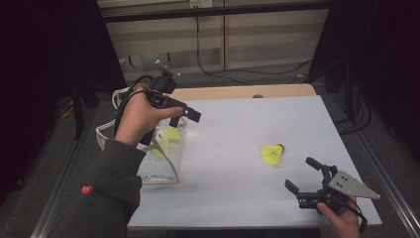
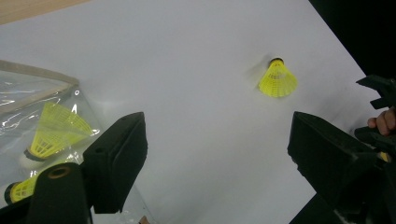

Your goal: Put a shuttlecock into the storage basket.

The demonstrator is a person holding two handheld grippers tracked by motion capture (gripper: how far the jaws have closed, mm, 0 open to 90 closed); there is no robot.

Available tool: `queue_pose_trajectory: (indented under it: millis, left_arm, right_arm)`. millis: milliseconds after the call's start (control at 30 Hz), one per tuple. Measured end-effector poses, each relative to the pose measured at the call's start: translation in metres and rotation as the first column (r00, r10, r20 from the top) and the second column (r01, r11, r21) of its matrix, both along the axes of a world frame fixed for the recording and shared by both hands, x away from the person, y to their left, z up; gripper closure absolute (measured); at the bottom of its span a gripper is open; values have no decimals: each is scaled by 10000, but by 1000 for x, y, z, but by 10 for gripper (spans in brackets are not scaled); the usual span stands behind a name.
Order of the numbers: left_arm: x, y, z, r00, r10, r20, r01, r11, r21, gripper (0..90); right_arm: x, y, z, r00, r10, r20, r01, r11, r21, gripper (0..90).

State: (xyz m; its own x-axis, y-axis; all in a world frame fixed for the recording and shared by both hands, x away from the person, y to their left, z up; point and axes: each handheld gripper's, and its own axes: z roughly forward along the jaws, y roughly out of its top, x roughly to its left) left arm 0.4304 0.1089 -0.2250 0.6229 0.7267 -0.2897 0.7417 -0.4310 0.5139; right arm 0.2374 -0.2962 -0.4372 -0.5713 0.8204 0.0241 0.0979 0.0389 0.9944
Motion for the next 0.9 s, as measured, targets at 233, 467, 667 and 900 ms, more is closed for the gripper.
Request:
queue_pose_trajectory:
  millis: [233,467,667,900]
  left_arm:
    - [-1,-5,-5,9999,-142,-36,141,9998,-100,195]
    - [-3,-11,-11,9993,-361,-107,360,9993,-110,190]
    - [-4,-16,-18,9986,-507,-125,505,9987,-113,188]
    - [-5,-23,-28,9973,-714,-168,712,9974,-89,176]
  right_arm:
    - [0,0,0,10000,-16,-1,16,10000,1,10]
    - [0,0,0,10000,-1,8,1,10000,-8,10]
    - [0,0,0,10000,1,4,-1,10000,12,10]
    - [0,0,0,10000,11,-7,-11,10000,-4,11]
